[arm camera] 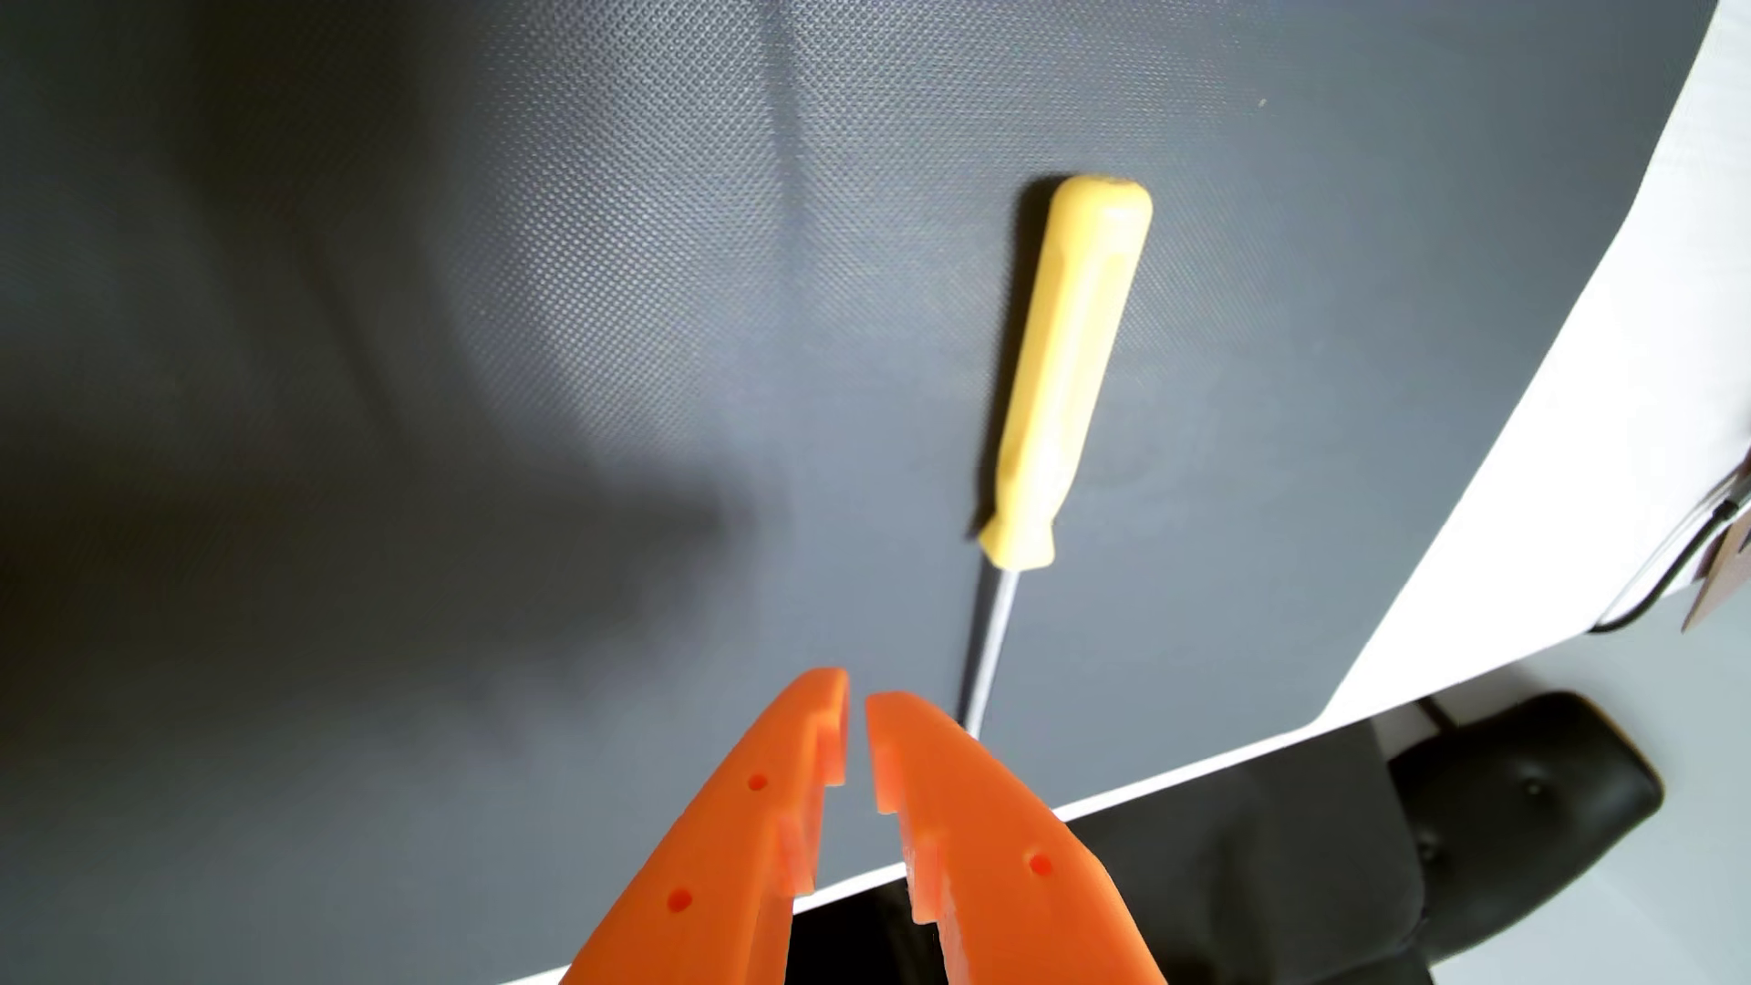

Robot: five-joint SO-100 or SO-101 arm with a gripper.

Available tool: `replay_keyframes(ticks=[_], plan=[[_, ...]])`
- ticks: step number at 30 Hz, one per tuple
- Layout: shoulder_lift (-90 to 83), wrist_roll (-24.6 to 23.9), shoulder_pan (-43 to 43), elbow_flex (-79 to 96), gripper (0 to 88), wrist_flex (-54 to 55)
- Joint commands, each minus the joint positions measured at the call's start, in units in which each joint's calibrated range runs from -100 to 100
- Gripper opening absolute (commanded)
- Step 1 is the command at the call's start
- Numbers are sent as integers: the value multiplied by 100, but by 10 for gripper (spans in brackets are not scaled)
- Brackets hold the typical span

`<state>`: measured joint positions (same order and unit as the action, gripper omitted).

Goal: Grab the yellow screwdriver

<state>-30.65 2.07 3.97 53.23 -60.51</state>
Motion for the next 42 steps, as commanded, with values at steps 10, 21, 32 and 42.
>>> replay_keyframes(ticks=[10,21,32,42], plan=[[1192,0,35,-978,16,499],[1906,-16,44,-1356,17,1278],[1846,-37,35,-942,17,2238],[1855,-162,44,-888,18,2221]])
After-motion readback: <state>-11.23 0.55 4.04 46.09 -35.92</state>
